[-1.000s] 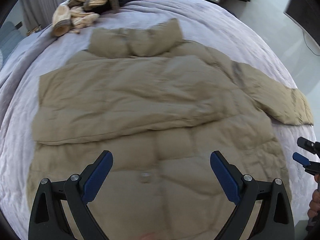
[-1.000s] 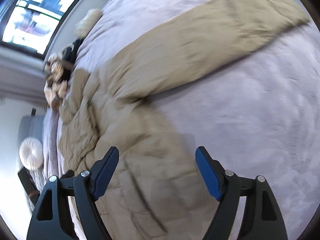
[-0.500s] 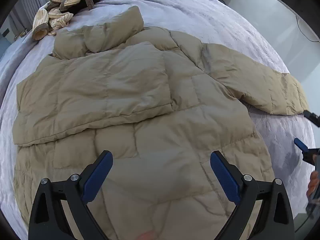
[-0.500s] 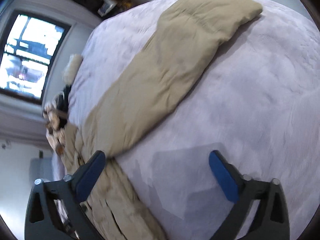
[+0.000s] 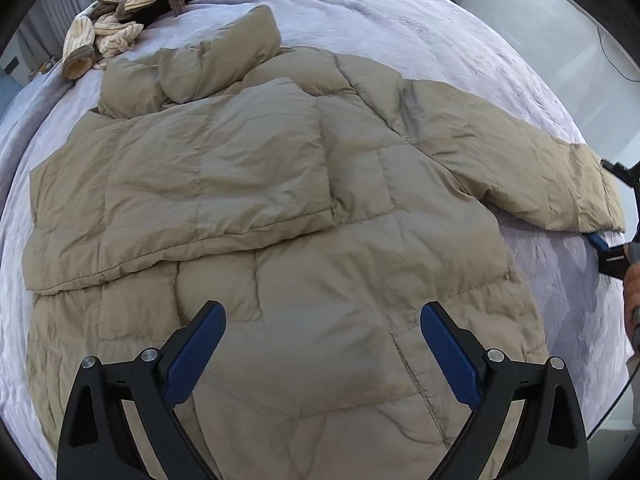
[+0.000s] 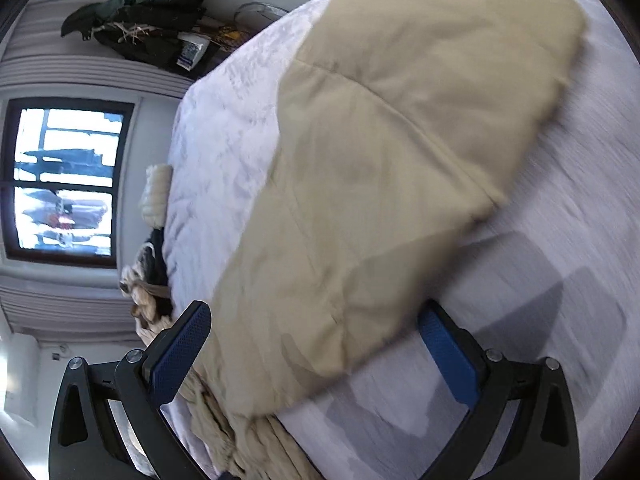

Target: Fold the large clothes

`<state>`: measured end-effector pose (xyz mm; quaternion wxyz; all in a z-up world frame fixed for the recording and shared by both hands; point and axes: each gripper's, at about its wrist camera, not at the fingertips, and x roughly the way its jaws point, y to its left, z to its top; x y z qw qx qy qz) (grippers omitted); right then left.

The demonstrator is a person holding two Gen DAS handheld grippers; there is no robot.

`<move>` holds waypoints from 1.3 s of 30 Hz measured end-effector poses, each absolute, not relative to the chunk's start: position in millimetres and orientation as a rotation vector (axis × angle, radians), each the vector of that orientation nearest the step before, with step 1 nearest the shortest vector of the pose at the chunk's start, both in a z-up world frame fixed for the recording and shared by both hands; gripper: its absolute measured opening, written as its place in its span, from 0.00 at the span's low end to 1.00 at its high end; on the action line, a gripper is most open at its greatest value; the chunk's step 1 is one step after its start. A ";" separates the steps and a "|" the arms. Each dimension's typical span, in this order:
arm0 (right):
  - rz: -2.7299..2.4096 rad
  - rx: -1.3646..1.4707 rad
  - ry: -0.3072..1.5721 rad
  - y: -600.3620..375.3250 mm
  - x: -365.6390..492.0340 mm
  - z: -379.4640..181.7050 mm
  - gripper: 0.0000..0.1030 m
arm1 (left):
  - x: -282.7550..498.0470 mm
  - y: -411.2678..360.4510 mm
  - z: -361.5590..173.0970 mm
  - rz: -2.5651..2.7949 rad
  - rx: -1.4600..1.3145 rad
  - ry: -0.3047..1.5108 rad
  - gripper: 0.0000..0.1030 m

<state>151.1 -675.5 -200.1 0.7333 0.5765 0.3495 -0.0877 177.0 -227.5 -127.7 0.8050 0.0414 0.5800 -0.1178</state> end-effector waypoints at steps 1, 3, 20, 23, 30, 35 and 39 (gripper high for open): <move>-0.189 1.283 0.753 -677.7 154.3 -199.4 1.00 | 177.7 -225.1 -127.1 -0.247 0.089 1.245 0.95; -0.186 1.319 0.729 -680.4 160.9 -198.8 1.00 | 178.7 -221.3 -126.1 -0.241 0.092 1.246 0.95; -0.053 1.178 0.707 -633.3 216.4 -119.3 0.09 | 202.3 -126.3 -108.0 -0.125 0.011 1.146 0.95; 0.018 0.967 0.727 -580.1 243.2 -78.0 0.10 | 205.9 -104.1 -106.1 -0.095 -0.006 1.129 0.95; 0.235 0.521 0.777 -416.7 288.1 -22.1 0.10 | 207.0 -41.3 -103.1 -0.044 -0.053 1.108 0.95; 0.341 0.132 0.869 -273.9 293.9 -38.3 0.09 | 206.2 11.3 -106.0 0.040 -0.113 1.096 0.95; 0.365 -0.032 0.996 -195.0 296.8 -95.3 0.09 | 208.5 45.2 -113.9 0.093 -0.136 1.095 0.95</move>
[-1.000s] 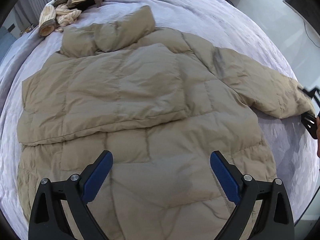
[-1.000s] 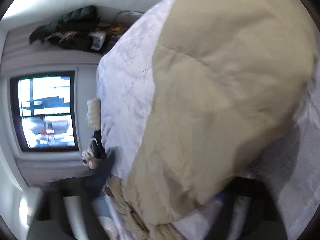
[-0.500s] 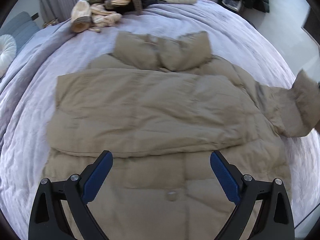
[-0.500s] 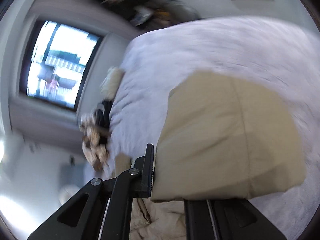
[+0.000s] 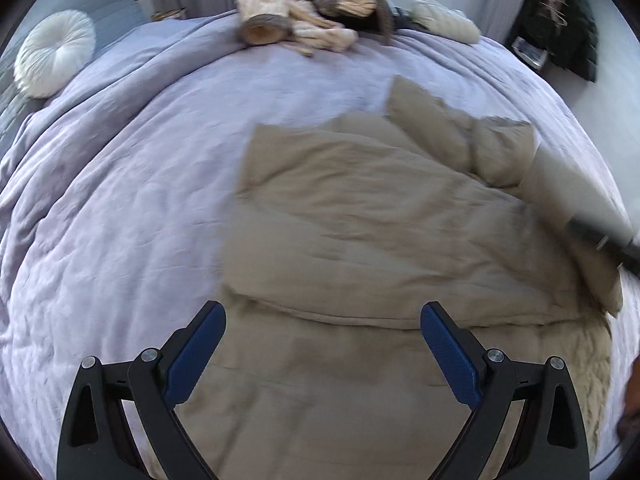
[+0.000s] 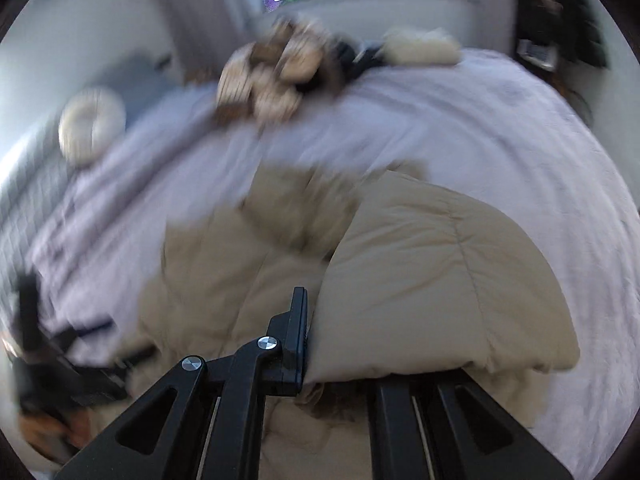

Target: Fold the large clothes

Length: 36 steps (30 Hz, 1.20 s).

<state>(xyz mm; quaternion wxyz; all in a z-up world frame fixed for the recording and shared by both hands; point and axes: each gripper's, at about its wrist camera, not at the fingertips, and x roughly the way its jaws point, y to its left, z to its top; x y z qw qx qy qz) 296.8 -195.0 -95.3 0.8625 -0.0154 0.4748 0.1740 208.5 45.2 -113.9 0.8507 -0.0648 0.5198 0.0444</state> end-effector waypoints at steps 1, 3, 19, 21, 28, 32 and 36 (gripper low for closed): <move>0.358 -0.049 1.031 -186.1 292.9 -111.6 0.09 | 208.2 48.5 -116.0 0.101 -0.140 1.097 0.95; 0.326 -0.055 1.092 -177.5 293.4 -140.7 0.09 | 209.6 58.2 -122.9 0.113 -0.155 1.102 0.95; 0.143 0.623 1.051 -292.5 291.0 -136.0 0.75 | 220.7 62.4 -119.6 0.069 -0.235 1.069 0.95; 0.083 0.683 1.040 -304.6 301.8 -141.4 0.41 | 221.6 66.8 -118.5 0.067 -0.253 1.067 0.95; 0.282 0.311 0.935 -225.6 312.6 -99.9 0.12 | 223.6 102.5 -108.2 0.017 -0.411 1.013 0.95; 0.429 0.120 0.981 -162.5 303.1 -108.6 0.12 | 226.6 126.9 -105.9 -0.079 -0.574 0.993 0.95; 0.453 0.039 1.062 -129.8 291.6 -128.6 0.24 | 233.1 132.7 -109.5 -0.213 -0.709 1.000 0.95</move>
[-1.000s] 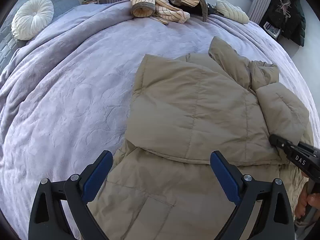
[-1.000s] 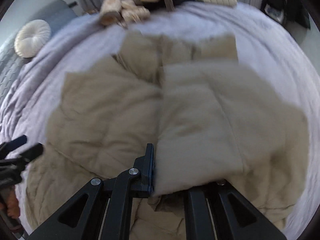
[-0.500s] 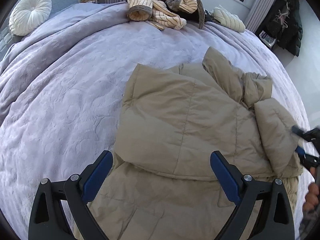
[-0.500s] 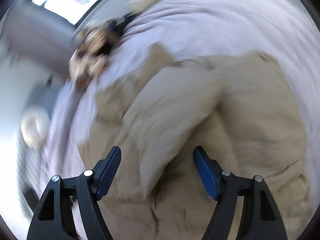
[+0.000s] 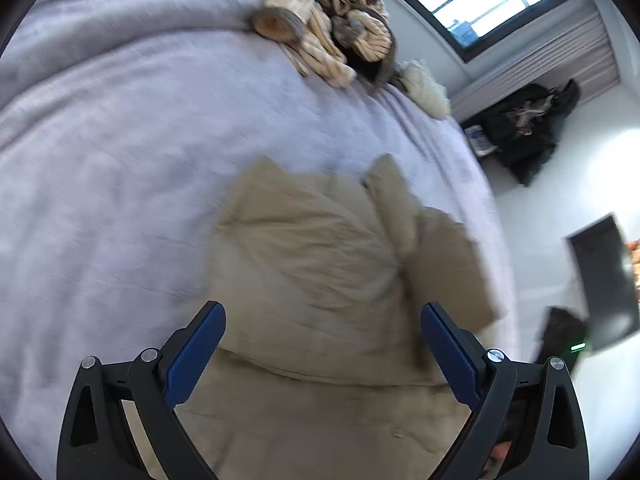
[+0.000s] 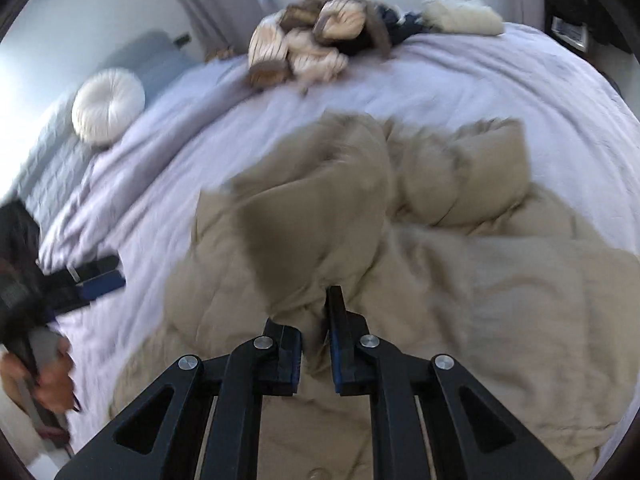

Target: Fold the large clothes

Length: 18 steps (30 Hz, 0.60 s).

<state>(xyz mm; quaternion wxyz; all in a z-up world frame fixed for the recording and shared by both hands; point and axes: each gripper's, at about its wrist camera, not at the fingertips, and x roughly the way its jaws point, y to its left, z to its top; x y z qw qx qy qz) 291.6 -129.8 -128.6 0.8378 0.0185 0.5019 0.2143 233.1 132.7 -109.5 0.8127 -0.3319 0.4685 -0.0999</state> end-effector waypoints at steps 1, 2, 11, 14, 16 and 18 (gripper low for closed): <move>0.455 0.028 1.081 -125.9 288.9 -132.5 0.33 | 235.4 130.6 -111.9 -0.247 -0.736 1.009 0.95; 0.460 0.023 1.098 -122.0 286.4 -135.1 0.59 | 236.5 128.2 -112.8 -0.265 -0.751 1.012 0.95; 0.424 0.194 1.171 -196.6 248.8 -131.2 0.75 | 262.0 72.7 -143.8 -0.397 -0.741 1.146 0.95; 0.343 0.413 1.225 -261.6 233.7 -146.0 0.75 | 271.6 53.0 -151.7 -0.409 -0.699 1.171 0.95; 0.274 0.546 1.232 -301.2 223.2 -155.8 0.75 | 278.8 42.1 -152.9 -0.406 -0.680 1.171 0.88; 0.196 0.680 1.221 -336.2 217.3 -165.6 0.75 | 284.0 33.7 -154.8 -0.409 -0.667 1.186 0.56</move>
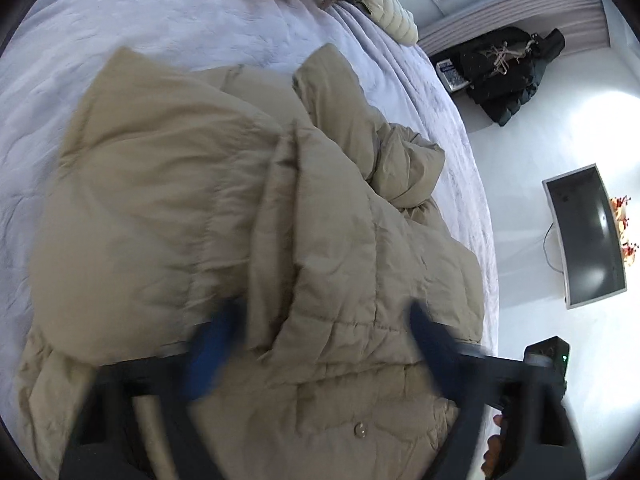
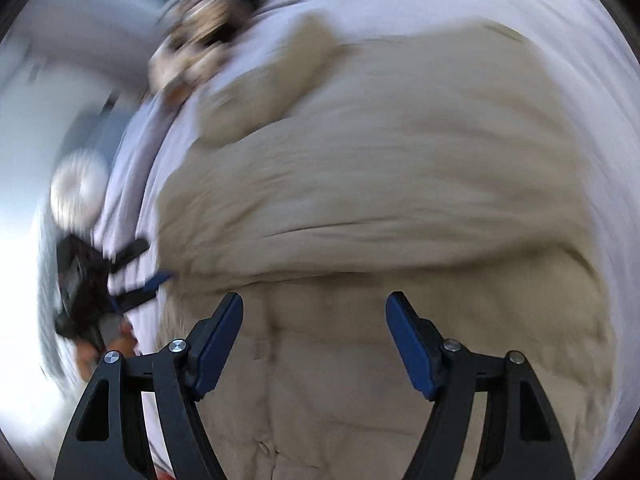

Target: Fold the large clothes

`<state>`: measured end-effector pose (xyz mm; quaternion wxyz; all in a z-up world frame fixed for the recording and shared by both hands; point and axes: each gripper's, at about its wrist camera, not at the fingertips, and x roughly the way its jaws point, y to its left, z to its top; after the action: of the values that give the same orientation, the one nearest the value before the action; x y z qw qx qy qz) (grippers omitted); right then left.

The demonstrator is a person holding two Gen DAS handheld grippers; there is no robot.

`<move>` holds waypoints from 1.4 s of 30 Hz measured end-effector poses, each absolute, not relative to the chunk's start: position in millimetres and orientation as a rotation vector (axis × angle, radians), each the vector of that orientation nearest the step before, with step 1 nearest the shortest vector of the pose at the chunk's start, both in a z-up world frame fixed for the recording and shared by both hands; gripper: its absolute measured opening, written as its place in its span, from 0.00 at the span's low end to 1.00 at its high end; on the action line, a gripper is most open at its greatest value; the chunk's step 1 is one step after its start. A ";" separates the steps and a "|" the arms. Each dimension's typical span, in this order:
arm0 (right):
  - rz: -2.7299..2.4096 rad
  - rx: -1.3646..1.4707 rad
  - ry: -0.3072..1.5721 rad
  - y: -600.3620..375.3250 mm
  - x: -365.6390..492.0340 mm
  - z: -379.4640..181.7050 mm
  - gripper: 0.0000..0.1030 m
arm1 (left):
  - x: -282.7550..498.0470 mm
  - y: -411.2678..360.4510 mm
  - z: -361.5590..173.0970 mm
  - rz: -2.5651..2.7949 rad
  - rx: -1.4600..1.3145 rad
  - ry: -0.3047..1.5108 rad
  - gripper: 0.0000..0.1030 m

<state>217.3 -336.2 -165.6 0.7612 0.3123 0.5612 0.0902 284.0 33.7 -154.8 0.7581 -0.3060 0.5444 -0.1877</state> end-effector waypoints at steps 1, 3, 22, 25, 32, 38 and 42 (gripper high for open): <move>0.167 0.751 1.199 -352.6 214.5 -169.4 0.75 | 287.1 30.5 -157.2 -0.412 -0.668 1.206 0.28; 0.113 0.876 1.131 -383.0 211.5 -173.7 0.75 | 287.4 32.4 -160.4 -0.419 -0.689 1.220 0.13; -0.024 0.921 1.098 -429.4 216.7 -210.1 0.08 | 259.3 72.0 -126.1 -0.168 -0.416 1.178 0.24; -0.006 0.867 1.139 -426.2 212.0 -196.7 0.11 | 260.8 71.0 -104.6 -0.193 -0.402 1.129 0.24; 0.104 0.639 1.005 -421.8 189.6 -122.7 0.58 | 284.4 21.8 -112.1 -0.250 -0.353 1.121 0.24; 0.047 0.927 0.987 -475.0 252.5 -163.1 0.59 | 291.0 10.7 -145.5 -0.184 -0.320 1.148 0.24; 0.127 1.048 1.035 -463.7 301.6 -200.2 0.46 | 293.4 8.4 -154.7 -0.168 -0.301 1.158 0.24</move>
<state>301.6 -463.7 -200.2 0.7391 0.4775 0.4715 0.0579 293.4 8.4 -154.7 0.8232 -0.1414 0.5442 -0.0791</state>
